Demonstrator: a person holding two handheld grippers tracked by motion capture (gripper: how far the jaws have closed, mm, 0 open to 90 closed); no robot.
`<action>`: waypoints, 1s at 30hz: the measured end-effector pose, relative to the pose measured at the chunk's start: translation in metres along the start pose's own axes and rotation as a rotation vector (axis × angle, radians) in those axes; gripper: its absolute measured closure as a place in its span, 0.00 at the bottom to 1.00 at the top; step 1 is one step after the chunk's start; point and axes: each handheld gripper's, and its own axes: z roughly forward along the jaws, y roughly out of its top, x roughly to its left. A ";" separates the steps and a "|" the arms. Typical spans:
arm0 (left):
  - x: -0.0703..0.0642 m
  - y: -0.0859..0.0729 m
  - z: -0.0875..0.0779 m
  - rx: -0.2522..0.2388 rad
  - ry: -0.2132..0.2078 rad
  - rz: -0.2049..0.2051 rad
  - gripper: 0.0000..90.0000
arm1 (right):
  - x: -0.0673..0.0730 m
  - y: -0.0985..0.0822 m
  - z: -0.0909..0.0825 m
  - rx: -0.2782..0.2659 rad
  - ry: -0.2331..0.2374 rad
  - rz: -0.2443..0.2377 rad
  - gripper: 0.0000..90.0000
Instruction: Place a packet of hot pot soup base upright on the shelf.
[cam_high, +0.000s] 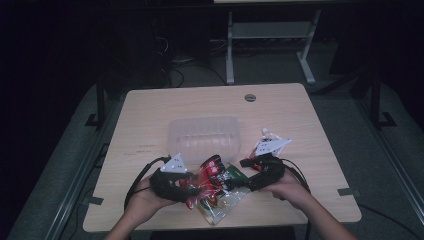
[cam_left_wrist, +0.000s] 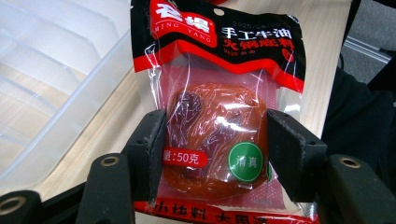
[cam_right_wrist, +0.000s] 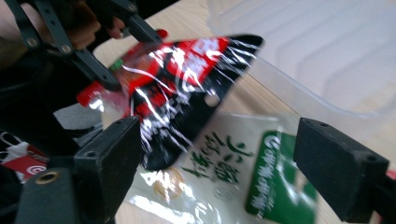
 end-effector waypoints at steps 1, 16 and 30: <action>0.000 0.000 0.000 0.006 -0.001 0.011 0.46 | 0.001 0.002 0.002 0.000 0.012 0.004 0.17; -0.013 0.007 0.002 -0.007 -0.012 0.061 0.46 | 0.002 0.000 0.014 0.014 0.084 0.054 0.21; -0.019 0.011 0.006 -0.011 -0.010 0.094 0.46 | 0.001 -0.003 0.021 0.024 0.173 0.124 0.34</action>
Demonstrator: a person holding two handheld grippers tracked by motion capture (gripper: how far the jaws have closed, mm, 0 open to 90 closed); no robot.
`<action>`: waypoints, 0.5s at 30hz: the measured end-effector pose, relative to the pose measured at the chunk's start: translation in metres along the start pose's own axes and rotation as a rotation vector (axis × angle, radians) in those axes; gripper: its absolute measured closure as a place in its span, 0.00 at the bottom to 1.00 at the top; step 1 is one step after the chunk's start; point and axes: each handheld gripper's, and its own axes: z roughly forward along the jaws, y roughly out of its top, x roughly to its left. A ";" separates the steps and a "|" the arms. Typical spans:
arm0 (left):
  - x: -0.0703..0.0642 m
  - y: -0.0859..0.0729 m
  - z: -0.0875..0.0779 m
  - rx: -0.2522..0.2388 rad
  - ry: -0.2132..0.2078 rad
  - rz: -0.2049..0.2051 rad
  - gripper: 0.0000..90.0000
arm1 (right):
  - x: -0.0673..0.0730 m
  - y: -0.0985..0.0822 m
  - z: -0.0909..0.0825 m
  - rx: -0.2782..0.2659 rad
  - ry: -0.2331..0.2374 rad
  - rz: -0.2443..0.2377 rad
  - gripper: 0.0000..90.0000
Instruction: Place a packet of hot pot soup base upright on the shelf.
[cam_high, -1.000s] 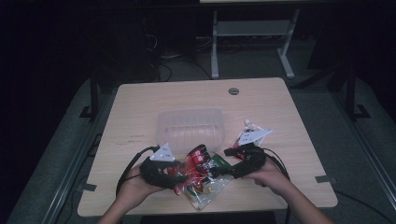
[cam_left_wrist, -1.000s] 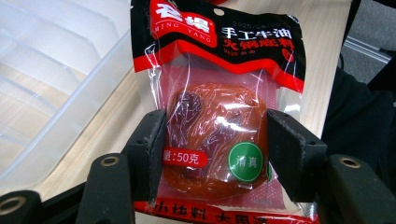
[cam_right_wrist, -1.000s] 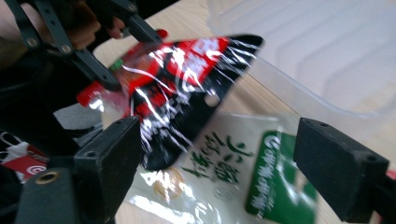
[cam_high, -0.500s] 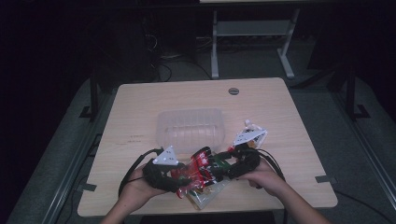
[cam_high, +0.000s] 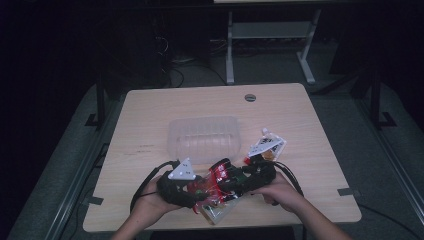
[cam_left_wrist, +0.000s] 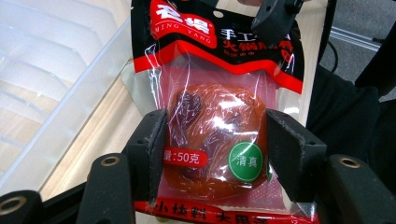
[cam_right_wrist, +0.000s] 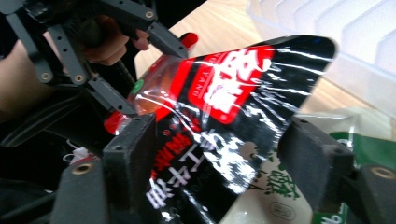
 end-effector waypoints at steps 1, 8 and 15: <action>0.000 0.000 0.001 0.006 0.001 0.002 0.46 | 0.000 0.000 0.001 0.001 0.006 0.005 0.36; 0.001 -0.001 0.004 0.015 0.000 0.000 0.46 | 0.001 -0.001 0.002 0.009 0.026 0.003 0.54; 0.000 -0.001 0.006 0.020 -0.003 0.005 0.47 | 0.003 -0.001 0.001 0.009 0.036 -0.020 0.74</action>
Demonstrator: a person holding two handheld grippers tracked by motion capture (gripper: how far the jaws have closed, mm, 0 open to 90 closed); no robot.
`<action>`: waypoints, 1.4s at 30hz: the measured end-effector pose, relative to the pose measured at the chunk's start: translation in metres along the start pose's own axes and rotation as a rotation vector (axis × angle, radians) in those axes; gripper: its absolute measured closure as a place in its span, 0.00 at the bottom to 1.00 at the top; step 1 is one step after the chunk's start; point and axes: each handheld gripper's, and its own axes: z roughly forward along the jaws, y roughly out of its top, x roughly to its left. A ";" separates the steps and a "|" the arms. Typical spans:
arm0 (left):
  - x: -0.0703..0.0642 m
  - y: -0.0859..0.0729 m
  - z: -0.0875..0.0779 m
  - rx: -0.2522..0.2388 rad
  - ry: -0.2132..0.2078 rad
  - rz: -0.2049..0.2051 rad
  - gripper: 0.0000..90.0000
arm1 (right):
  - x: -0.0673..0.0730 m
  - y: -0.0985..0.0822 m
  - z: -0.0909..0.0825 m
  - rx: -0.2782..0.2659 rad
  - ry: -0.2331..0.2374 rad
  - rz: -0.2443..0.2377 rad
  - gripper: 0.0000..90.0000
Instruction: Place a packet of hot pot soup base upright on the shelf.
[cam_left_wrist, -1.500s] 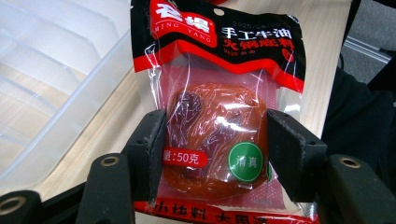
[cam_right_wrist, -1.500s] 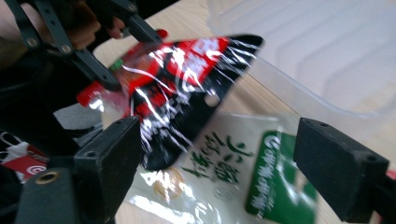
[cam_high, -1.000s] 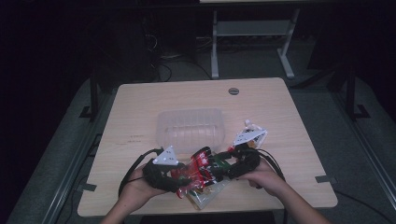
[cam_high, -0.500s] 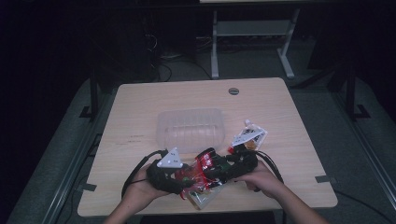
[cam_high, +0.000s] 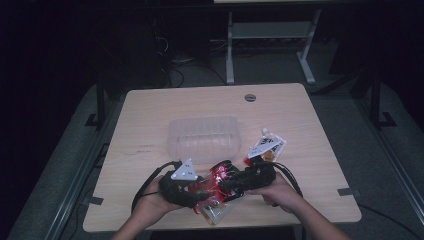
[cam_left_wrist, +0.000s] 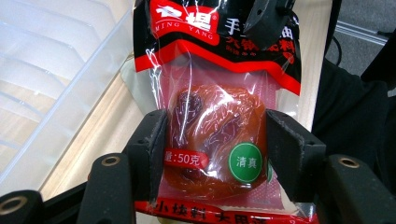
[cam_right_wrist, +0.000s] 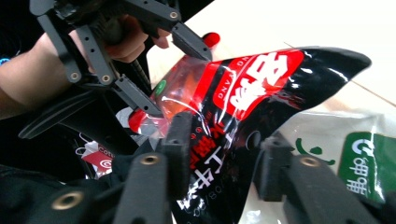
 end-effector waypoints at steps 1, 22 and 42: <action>0.000 0.000 0.000 0.001 0.000 0.004 0.47 | 0.001 0.000 0.000 -0.004 0.004 -0.003 0.76; -0.001 -0.001 0.005 -0.016 -0.015 0.017 0.48 | 0.007 0.001 -0.008 -0.063 0.006 -0.095 1.00; 0.016 -0.017 -0.022 -0.116 -0.011 -0.067 0.99 | 0.021 0.017 -0.038 -0.190 -0.024 -0.164 1.00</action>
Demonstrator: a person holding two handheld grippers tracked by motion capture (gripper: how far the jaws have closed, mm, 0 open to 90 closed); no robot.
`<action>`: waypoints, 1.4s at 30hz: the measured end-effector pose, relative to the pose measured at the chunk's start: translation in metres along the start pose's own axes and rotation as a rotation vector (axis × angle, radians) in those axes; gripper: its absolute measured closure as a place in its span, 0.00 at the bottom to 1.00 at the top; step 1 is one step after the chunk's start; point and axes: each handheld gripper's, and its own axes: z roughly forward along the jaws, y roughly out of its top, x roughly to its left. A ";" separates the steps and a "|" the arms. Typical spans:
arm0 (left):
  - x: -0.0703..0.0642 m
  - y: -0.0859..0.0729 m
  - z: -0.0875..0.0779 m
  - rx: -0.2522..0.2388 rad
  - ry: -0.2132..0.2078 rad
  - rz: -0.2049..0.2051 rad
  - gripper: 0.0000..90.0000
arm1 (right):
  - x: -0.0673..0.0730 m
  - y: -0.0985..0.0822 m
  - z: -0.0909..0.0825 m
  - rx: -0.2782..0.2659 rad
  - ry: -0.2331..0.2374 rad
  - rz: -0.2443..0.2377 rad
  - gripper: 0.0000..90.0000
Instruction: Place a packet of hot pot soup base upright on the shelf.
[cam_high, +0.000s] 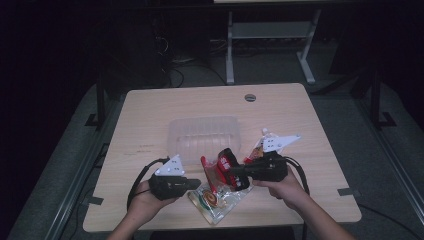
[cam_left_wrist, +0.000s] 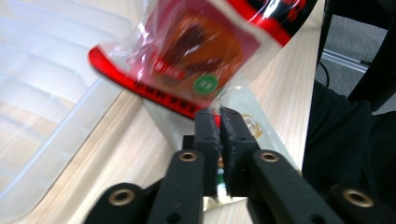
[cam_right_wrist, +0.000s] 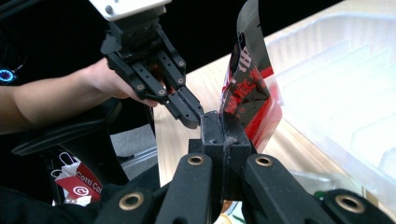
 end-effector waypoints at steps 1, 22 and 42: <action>0.003 -0.004 -0.005 -0.010 0.004 -0.016 1.00 | 0.001 0.003 -0.001 -0.006 -0.002 -0.008 1.00; 0.032 -0.053 -0.025 0.037 0.017 -0.174 0.51 | -0.007 0.036 0.003 0.001 -0.048 -0.075 1.00; 0.031 -0.061 -0.021 0.084 0.083 -0.151 0.24 | -0.021 0.080 0.017 -0.049 -0.072 -0.096 1.00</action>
